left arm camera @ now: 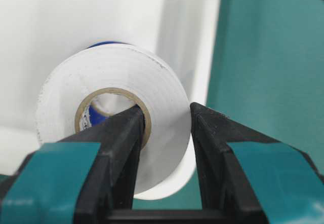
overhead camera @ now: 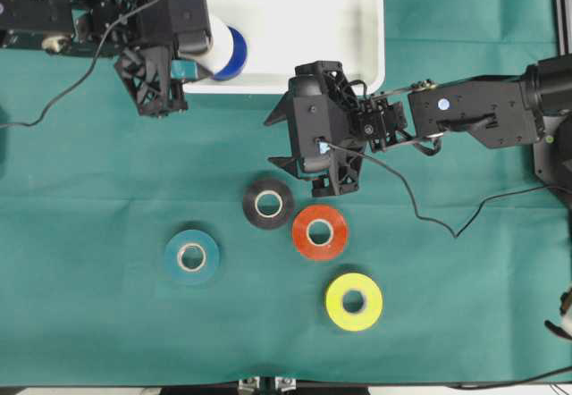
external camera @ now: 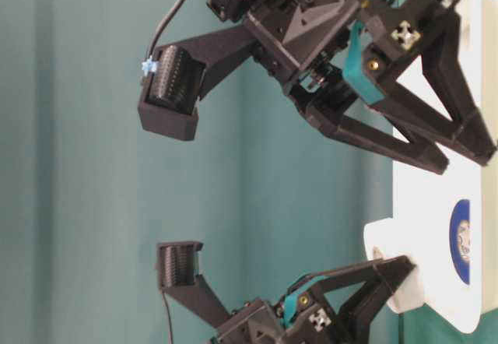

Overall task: Put the tape alternately from left to right into the white case.
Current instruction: 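Carry the white tape with the left gripper into the tray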

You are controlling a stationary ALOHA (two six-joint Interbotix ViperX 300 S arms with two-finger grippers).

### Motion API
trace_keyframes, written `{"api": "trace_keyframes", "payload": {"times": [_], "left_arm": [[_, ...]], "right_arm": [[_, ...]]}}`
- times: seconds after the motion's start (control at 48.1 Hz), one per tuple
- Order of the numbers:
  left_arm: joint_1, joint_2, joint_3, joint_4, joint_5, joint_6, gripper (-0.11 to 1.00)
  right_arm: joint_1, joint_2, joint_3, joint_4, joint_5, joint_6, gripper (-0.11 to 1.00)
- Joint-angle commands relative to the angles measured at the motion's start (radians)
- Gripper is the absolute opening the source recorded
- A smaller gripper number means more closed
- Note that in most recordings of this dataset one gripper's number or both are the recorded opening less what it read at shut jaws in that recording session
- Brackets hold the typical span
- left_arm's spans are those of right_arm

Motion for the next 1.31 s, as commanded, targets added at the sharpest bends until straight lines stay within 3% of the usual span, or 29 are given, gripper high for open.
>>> {"api": "trace_keyframes", "payload": {"times": [0.0,0.395,0.874,1.29], "left_arm": [[0.003,-0.002,-0.031,0.003,-0.011,0.005,-0.03],[0.003,0.083,-0.095,0.003,-0.069,0.014,-0.03],[0.011,0.247,-0.268,0.003,-0.080,0.160,-0.03],[0.015,0.264,-0.281,0.002,-0.100,0.160,-0.03]], "right_arm": [[0.002,-0.029,-0.011,0.002,-0.008,0.002,0.68],[0.002,-0.029,-0.009,0.002,-0.009,0.002,0.68],[0.002,-0.029,-0.005,0.002,-0.009,0.002,0.68],[0.002,-0.029,-0.003,0.000,-0.009,0.002,0.68]]}}
